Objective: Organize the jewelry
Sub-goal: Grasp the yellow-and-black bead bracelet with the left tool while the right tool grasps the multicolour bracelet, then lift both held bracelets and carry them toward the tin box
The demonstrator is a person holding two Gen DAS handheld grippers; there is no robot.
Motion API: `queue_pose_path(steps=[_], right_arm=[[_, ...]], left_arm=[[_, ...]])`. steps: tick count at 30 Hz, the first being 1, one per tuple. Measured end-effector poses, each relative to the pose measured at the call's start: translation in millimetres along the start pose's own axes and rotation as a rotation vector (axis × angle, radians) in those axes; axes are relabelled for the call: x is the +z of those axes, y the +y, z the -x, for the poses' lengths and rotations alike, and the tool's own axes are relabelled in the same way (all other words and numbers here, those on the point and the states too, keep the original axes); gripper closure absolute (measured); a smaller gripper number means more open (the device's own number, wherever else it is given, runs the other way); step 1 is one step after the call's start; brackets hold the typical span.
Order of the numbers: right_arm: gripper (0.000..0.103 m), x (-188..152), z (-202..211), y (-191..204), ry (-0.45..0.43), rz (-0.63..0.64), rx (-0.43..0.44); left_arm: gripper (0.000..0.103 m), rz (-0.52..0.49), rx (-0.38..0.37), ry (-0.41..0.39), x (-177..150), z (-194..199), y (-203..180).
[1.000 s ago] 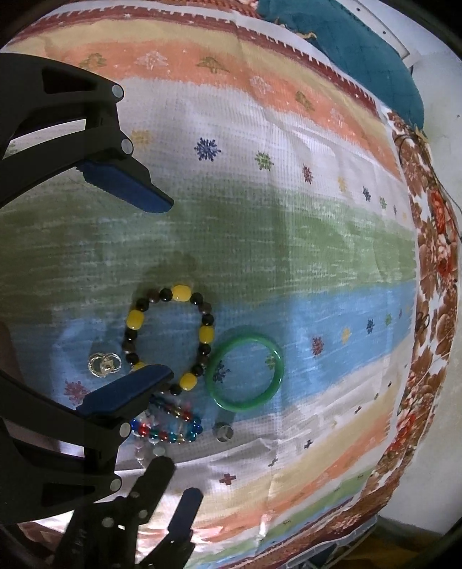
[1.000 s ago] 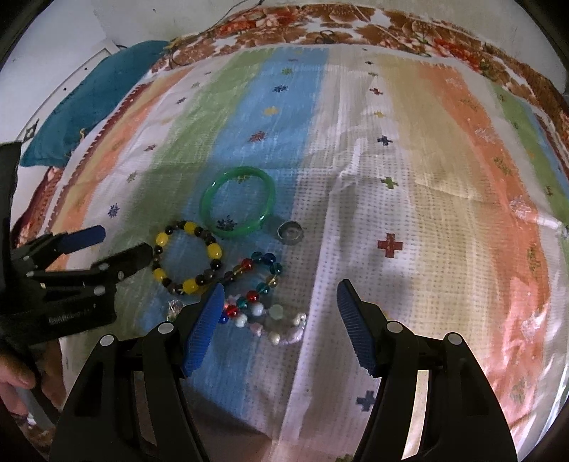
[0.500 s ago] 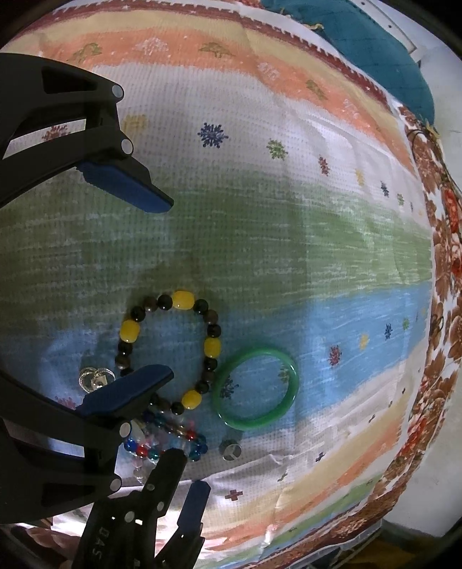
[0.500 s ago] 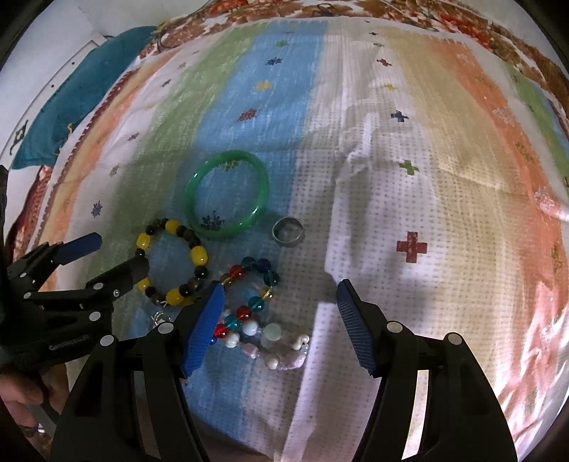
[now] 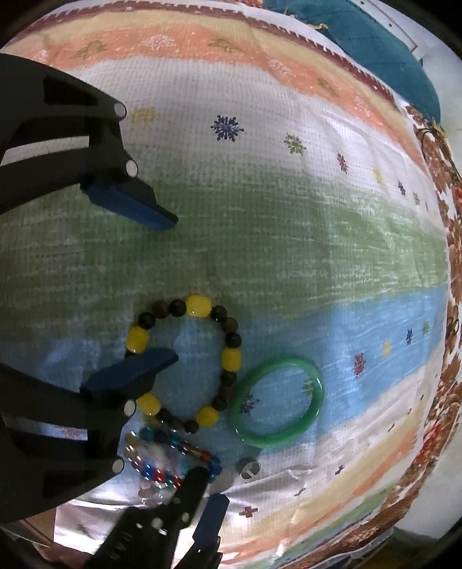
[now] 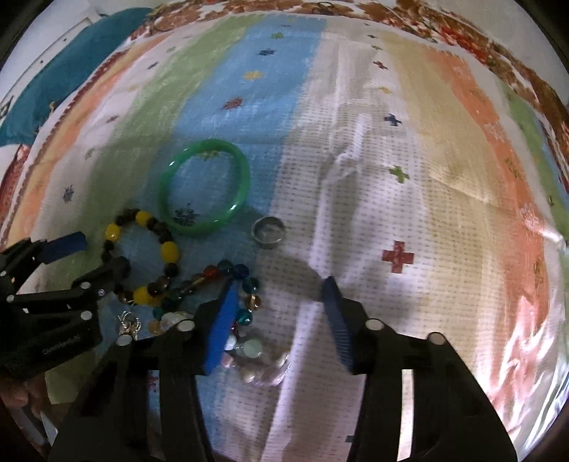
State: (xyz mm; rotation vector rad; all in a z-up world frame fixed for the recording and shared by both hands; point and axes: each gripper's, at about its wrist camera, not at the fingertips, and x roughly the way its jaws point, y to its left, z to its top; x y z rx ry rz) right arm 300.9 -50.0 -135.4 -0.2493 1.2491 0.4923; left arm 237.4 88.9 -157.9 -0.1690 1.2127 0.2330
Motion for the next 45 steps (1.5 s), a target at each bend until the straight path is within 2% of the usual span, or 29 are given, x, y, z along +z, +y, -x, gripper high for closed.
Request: queue_pose_path(steps=[2, 4, 5, 6, 7, 17, 27, 33, 45], right_arm=[[0.069, -0.3, 0.0, -4.0, -0.001, -0.01, -0.004], [0.077, -0.5, -0.4, -7.3, -0.003, -0.017, -0.005], [0.082, -0.5, -0.2, -8.4, -0.007, -0.019, -0.007], [0.09, -0.5, 0.2, -8.6, -0.009, -0.023, -0.007], [0.09, -0.4, 0.5, -9.6, -0.011, -0.027, -0.003], [0.093, -8.0, 20.9, -3.3, -0.046, 0.004, 0.038], [0.093, -13.2, 57.6, 9.5, -0.104, 0.027, 0.062], [0.093, -21.6, 67.4, 19.1, -0.121, 0.083, 0.011], [0.093, -34.3, 97.2, 18.9, -0.17, 0.066, 0.03]], left_arm=[[0.048, -0.001, 0.004, -0.007, -0.5, 0.3, 1.6], [0.069, 0.013, 0.004, -0.013, -1.3, 1.4, 5.4], [0.075, 0.02, 0.003, -0.012, -1.2, 1.9, 7.3], [0.088, 0.028, 0.0, -0.011, -0.8, 2.4, 9.6], [0.091, 0.033, -0.003, -0.009, -0.6, 2.5, 11.4], [0.093, 0.013, -0.051, -0.016, -7.6, 18.3, 11.9], [0.093, 0.031, -0.072, -0.112, -7.3, 61.0, 9.3], [0.093, 0.014, -0.079, -0.139, -12.2, 76.5, 2.1], [0.093, 0.025, -0.08, -0.175, -18.2, 106.6, 0.1]])
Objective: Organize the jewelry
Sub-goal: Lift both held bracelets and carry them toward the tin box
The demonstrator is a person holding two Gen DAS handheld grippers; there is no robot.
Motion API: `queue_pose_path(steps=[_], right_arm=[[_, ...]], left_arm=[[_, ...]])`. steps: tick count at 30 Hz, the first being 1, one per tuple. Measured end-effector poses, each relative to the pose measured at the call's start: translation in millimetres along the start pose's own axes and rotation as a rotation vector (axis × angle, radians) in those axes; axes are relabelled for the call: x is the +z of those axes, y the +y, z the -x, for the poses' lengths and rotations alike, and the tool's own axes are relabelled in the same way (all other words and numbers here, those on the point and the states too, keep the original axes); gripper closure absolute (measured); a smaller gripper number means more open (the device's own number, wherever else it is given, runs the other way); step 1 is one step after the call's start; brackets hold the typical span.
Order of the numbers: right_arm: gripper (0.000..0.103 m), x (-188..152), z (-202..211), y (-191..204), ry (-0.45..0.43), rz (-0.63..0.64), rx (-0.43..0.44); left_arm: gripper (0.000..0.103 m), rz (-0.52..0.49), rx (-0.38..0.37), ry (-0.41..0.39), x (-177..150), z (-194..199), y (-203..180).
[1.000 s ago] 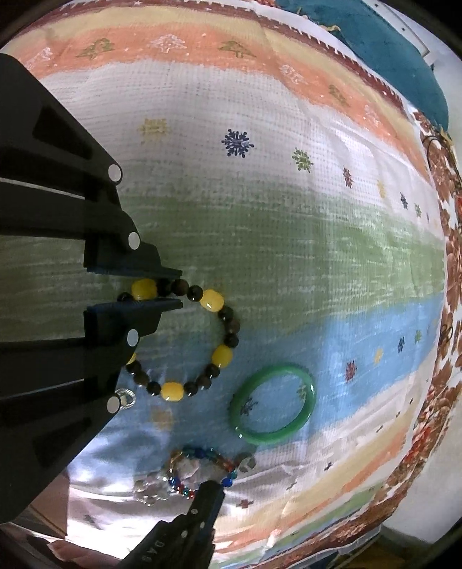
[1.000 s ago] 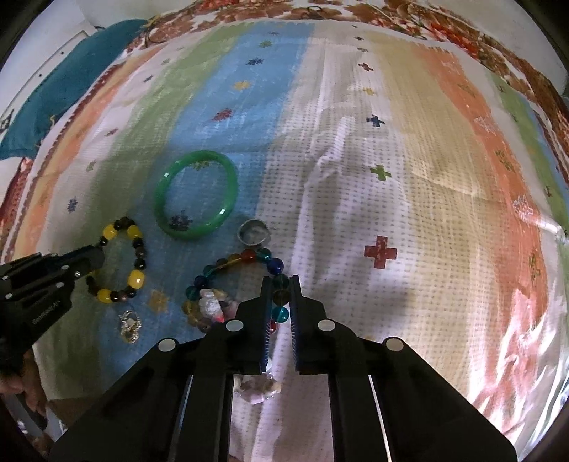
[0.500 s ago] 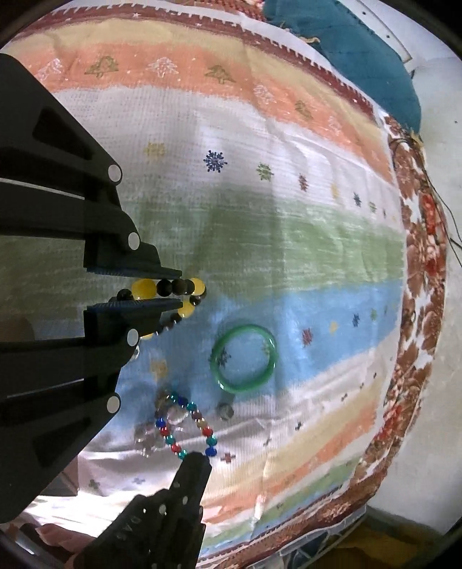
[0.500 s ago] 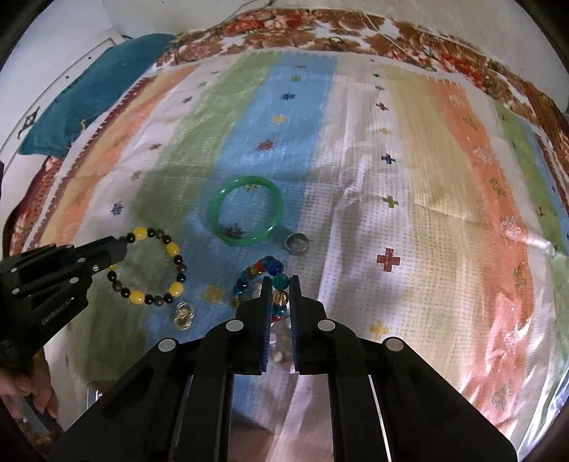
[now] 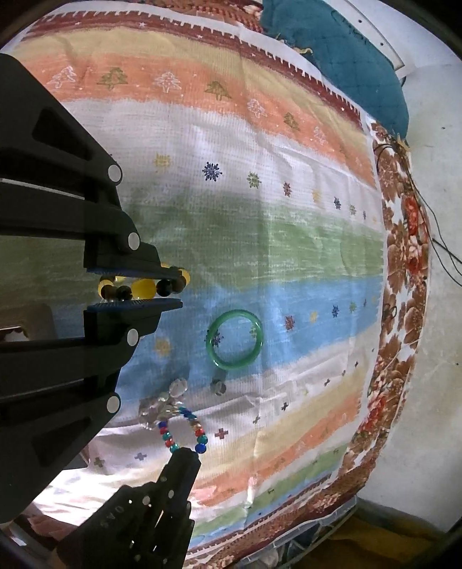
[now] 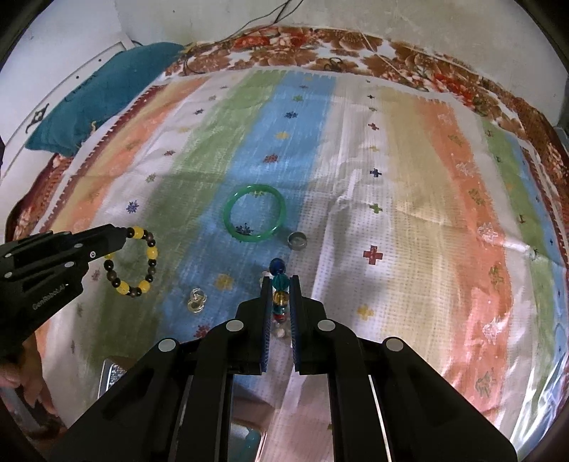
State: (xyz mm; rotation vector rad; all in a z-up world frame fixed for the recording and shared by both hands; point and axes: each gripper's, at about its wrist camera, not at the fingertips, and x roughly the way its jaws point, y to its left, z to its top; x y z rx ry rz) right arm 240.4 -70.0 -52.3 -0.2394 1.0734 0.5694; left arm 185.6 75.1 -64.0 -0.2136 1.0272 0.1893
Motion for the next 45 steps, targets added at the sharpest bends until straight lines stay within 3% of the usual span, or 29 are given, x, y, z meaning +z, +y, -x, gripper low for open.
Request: queue_pose_path(steps=[19, 26, 45], right_arm=[[0.093, -12.1, 36.4, 2.5, -0.066, 0.006, -0.002], [0.093, -21.5, 50.0, 4.3, -0.081, 0.002, 0.016], [0.093, -49.3, 87.1, 7.9, -0.122, -0.005, 0.043]], left_arm=[[0.093, -0.033, -0.021, -0.078, -12.1, 45.2, -20.5], [0.093, -0.086, -0.038, -0.081, -23.3, 56.4, -33.9], [0.093, -0.104, -0.072, -0.126, -44.5, 84.5, -47.0]])
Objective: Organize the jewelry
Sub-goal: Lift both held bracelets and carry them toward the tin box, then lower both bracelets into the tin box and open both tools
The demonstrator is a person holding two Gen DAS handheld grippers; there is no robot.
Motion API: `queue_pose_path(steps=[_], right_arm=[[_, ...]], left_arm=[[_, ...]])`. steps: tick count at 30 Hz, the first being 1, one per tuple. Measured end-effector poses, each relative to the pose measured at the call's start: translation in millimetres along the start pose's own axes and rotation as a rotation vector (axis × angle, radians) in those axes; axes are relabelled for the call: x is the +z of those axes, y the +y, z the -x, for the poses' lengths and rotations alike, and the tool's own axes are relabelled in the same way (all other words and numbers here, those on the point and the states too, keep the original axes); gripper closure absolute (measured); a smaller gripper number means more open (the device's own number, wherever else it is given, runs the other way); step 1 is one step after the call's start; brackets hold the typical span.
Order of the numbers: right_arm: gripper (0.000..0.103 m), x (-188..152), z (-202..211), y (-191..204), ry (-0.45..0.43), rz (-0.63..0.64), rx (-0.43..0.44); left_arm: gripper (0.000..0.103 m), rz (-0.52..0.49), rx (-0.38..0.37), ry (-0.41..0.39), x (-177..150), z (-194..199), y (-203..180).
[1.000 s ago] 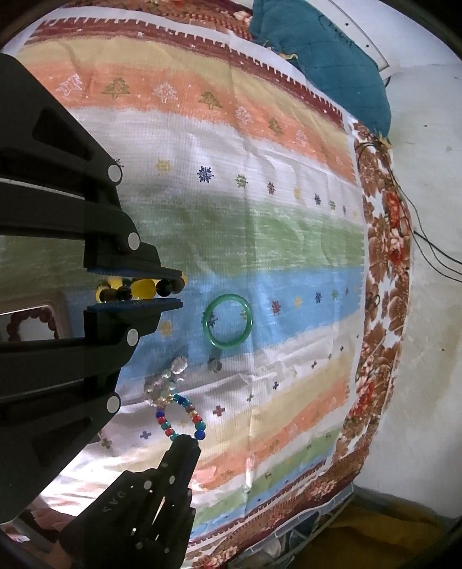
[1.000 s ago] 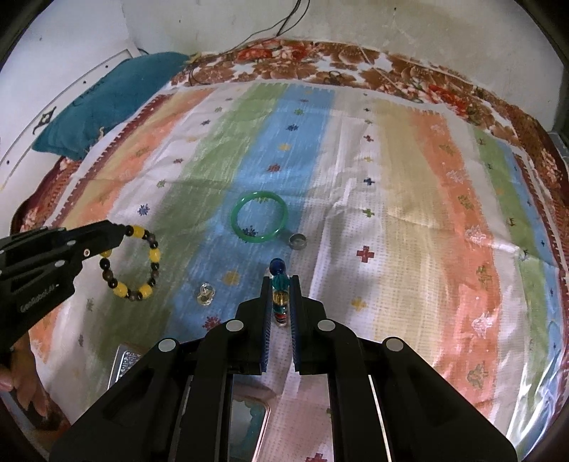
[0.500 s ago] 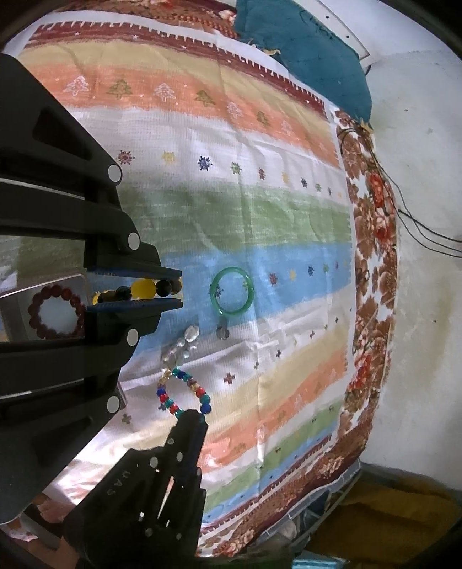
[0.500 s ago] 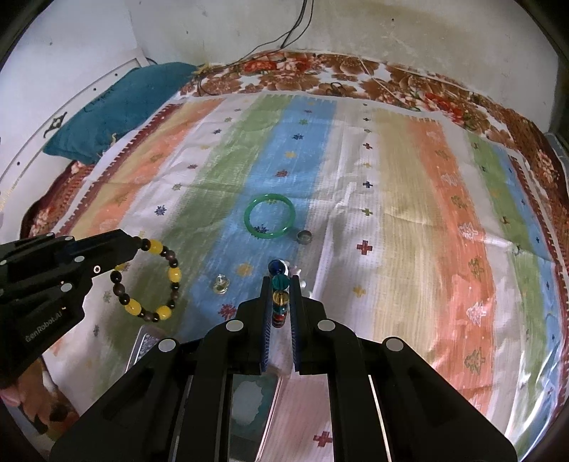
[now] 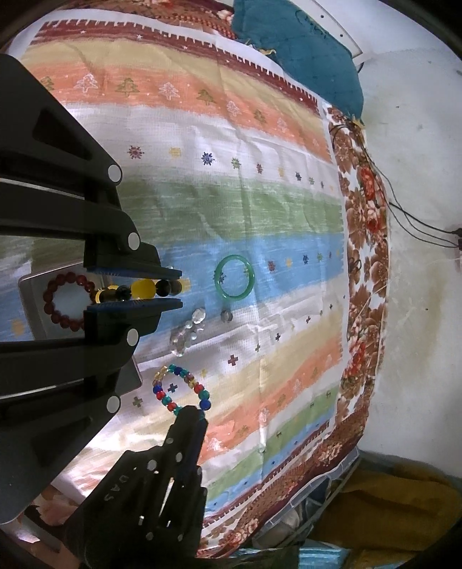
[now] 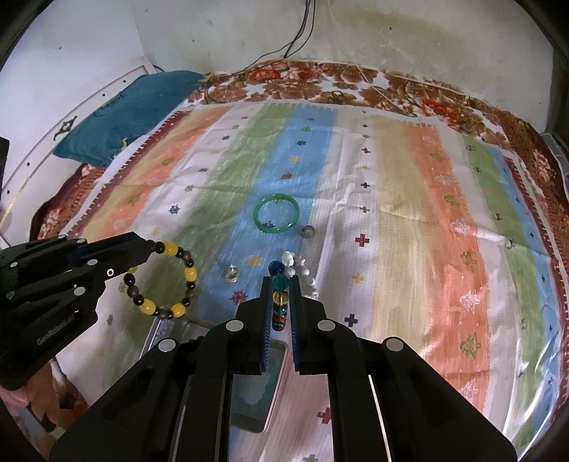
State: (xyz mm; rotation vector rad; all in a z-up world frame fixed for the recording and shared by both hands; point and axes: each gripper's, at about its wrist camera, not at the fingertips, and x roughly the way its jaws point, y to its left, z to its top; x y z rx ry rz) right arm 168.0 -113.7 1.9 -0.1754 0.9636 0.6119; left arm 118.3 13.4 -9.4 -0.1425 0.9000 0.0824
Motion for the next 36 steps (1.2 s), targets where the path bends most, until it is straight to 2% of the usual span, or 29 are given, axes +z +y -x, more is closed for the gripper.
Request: queue_pose_path(steps=[17, 26, 27, 29, 30, 31, 32, 34, 36], right_arm=[[0.093, -29.8, 19.2, 18.7, 0.0, 0.041, 0.03], [0.092, -33.9, 19.2, 21.4, 0.012, 0.048, 0.039], [0.092, -34.4, 18.2, 20.4, 0.016, 0.044, 0.045], [0.087, -37.2, 14.8, 17.9, 0.034, 0.03, 0.046], [0.083, -37.4, 14.3, 17.2, 0.036, 0.027, 0.045], [0.072, -37.3, 14.1, 14.6, 0.035, 0.021, 0.042], [0.068, -37.1, 14.3, 13.4, 0.033, 0.017, 0.04], [0.068, -36.9, 13.1, 10.3, 0.032, 0.005, 0.035], [0.067, -36.9, 9.7, 6.7, 0.041, -0.004, 0.03]], left_arm=[[0.093, -0.05, -0.017, -0.013, -24.0, 19.0, -20.4], [0.093, -0.037, -0.012, 0.021, -38.6, 16.9, -18.7], [0.092, -0.034, -0.015, 0.029, -39.5, 15.6, -18.1], [0.083, -0.035, -0.001, 0.043, -40.8, 11.5, -16.3], [0.08, -0.034, 0.017, 0.044, -40.6, 10.1, -15.1], [0.08, -0.033, 0.025, 0.043, -40.2, 9.6, -14.3], [0.078, -0.024, 0.031, 0.044, -39.5, 8.8, -11.4], [0.068, -0.004, 0.043, 0.046, -38.5, 7.0, -5.6], [0.065, 0.006, 0.052, 0.049, -38.1, 5.4, -1.0]])
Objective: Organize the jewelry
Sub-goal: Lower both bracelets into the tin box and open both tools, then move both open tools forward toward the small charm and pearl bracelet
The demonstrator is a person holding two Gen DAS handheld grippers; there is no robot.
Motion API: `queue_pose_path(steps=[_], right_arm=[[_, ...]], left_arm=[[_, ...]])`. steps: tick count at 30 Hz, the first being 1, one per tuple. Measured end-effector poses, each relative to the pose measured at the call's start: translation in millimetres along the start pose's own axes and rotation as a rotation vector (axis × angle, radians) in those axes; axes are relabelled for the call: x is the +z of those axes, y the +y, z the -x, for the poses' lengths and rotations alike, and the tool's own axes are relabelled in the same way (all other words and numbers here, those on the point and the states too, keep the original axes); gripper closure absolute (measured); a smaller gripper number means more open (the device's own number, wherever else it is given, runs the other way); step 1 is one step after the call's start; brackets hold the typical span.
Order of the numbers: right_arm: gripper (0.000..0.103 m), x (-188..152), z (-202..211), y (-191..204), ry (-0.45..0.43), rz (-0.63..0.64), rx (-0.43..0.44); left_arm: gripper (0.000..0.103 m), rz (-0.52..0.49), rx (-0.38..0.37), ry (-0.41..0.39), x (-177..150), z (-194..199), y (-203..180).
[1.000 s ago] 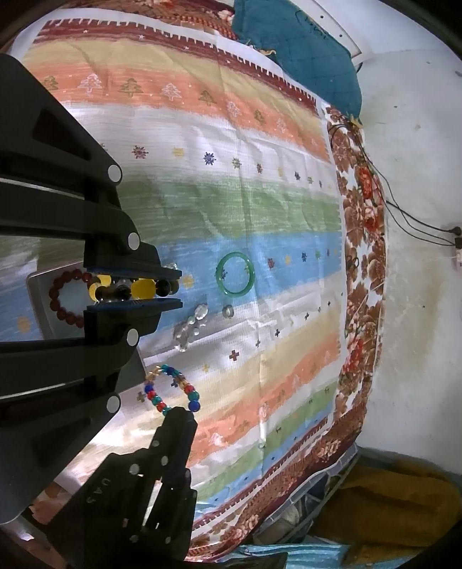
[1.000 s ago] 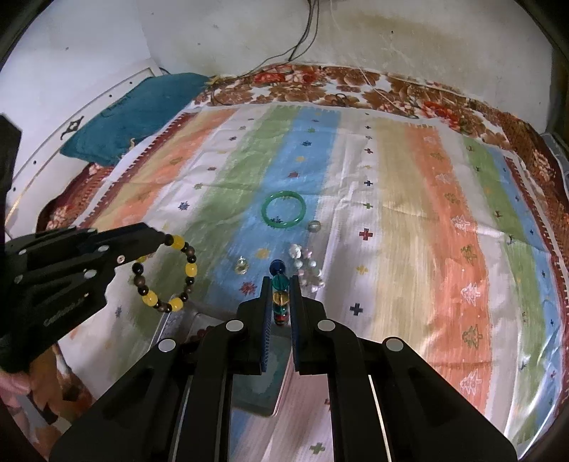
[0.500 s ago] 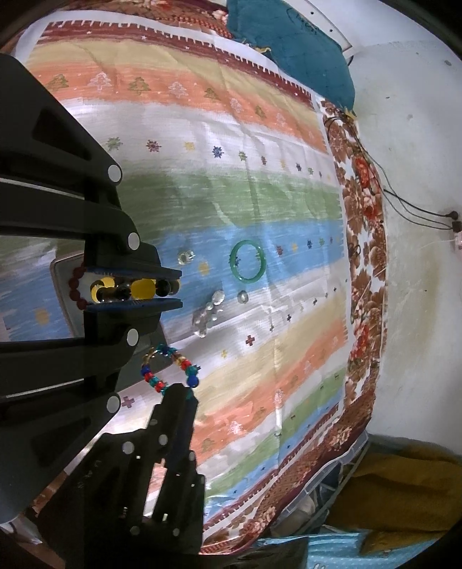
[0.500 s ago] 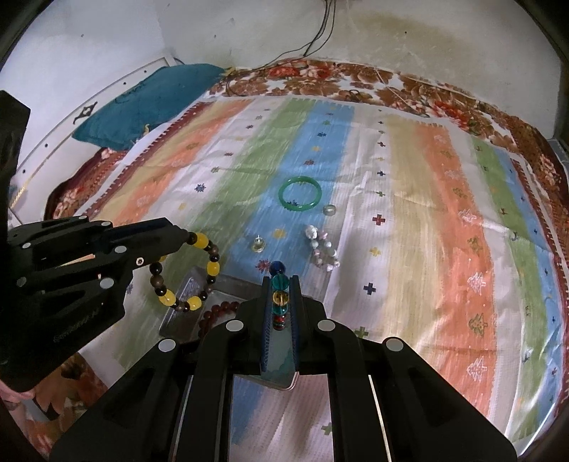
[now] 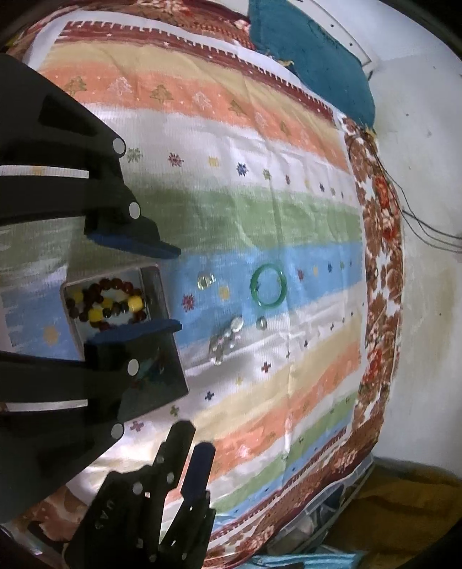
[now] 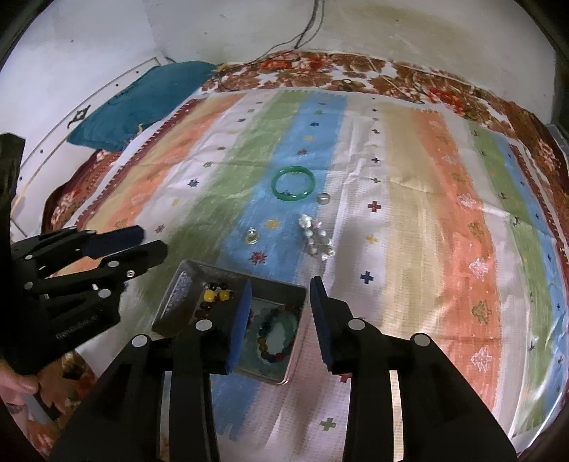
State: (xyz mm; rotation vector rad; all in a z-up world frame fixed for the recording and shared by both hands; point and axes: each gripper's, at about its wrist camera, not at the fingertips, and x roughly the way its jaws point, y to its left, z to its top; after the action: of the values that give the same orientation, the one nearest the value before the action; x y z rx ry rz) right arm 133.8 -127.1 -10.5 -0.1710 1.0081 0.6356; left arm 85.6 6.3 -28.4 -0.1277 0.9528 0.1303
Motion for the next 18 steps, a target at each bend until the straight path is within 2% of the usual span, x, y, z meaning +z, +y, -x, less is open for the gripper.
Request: queue_pose_path(steps=[3, 7, 10, 14, 16, 18], right_arm=[[0.063, -0.7, -4.9, -4.7, 0.015, -0.011, -0.006], [0.053, 0.9, -7.2, -9.6, 0.016, -0.024, -0.013], [0.051, 1.7, -10.6, -12.8, 0.024, -0.027, -0.02], [0.044, 3.7, -15.7, -19.2, 0.033, -0.042, -0.022], [0.044, 4.8, -17.3, -21.2, 0.037, -0.052, -0.02], [0.044, 7.0, -22.0, -22.2, 0.05, -0.057, -0.021]], left_arm=[[0.05, 0.02, 0.003, 0.009, 0.8, -3.9, 7.7], [0.048, 0.035, -0.005, 0.026, 2.1, -9.7, 15.3], [0.042, 0.032, -0.003, 0.025, 2.2, -10.9, 16.5], [0.04, 0.034, 0.007, 0.038, 3.6, -17.1, 20.7], [0.034, 0.03, 0.012, 0.044, 4.9, -20.2, 21.6], [0.033, 0.03, 0.007, 0.05, 7.2, -23.3, 22.6]])
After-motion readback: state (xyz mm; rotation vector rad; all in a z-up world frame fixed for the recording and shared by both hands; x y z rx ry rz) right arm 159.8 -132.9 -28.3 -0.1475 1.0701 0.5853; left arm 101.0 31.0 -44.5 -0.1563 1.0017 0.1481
